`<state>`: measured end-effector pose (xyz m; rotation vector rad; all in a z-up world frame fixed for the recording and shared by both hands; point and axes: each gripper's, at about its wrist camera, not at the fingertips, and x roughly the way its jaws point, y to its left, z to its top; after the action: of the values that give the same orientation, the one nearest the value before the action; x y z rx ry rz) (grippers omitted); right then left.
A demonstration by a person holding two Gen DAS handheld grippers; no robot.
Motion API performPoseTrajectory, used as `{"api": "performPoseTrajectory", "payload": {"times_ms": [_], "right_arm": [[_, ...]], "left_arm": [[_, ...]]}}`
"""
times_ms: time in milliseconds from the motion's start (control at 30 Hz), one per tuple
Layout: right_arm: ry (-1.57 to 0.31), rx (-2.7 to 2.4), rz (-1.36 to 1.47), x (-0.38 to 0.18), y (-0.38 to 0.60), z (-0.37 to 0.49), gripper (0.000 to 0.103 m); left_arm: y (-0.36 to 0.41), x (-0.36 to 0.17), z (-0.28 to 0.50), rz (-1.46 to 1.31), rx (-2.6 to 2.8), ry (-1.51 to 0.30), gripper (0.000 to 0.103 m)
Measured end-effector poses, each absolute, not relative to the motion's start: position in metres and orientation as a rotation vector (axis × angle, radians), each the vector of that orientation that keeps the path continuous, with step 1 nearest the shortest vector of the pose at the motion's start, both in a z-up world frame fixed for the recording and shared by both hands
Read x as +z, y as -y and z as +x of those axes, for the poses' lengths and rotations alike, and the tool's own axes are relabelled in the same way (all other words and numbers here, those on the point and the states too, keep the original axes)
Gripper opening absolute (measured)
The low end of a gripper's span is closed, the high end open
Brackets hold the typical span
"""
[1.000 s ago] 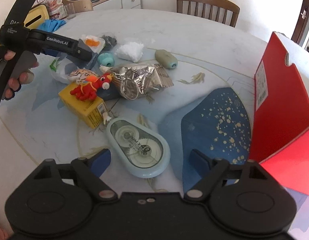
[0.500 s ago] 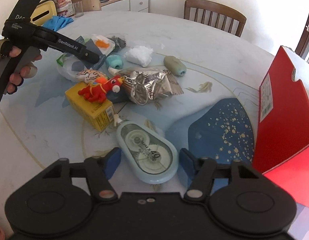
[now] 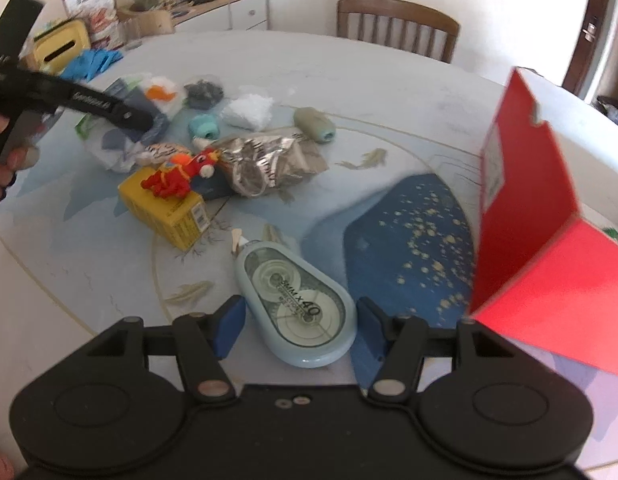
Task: Organize objects
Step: 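Carry the plastic bag and tape dispenser into the red box with both tools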
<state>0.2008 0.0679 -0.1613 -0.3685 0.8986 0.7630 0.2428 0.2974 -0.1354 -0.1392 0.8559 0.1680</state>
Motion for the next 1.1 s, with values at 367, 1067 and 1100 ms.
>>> {"api": "performPoseTrajectory", "payload": {"times_ms": [367, 1067, 1100], "right_arm": [[-0.89, 0.75, -0.228, -0.118, -0.027, 0.201, 0.059], [-0.798, 0.686, -0.161, -0.047, 0.044, 0.236, 0.06], [-0.796, 0.679, -0.159, -0.045, 0.049, 0.239, 0.06]], "left_arm": [[-0.278, -0.102, 0.222, -0.135, 0.195, -0.831, 0.035], [-0.149, -0.035, 0.251, -0.107, -0.031, -0.744, 0.035], [-0.141, -0.033, 0.254, -0.103, -0.042, -0.74, 0.035]]}}
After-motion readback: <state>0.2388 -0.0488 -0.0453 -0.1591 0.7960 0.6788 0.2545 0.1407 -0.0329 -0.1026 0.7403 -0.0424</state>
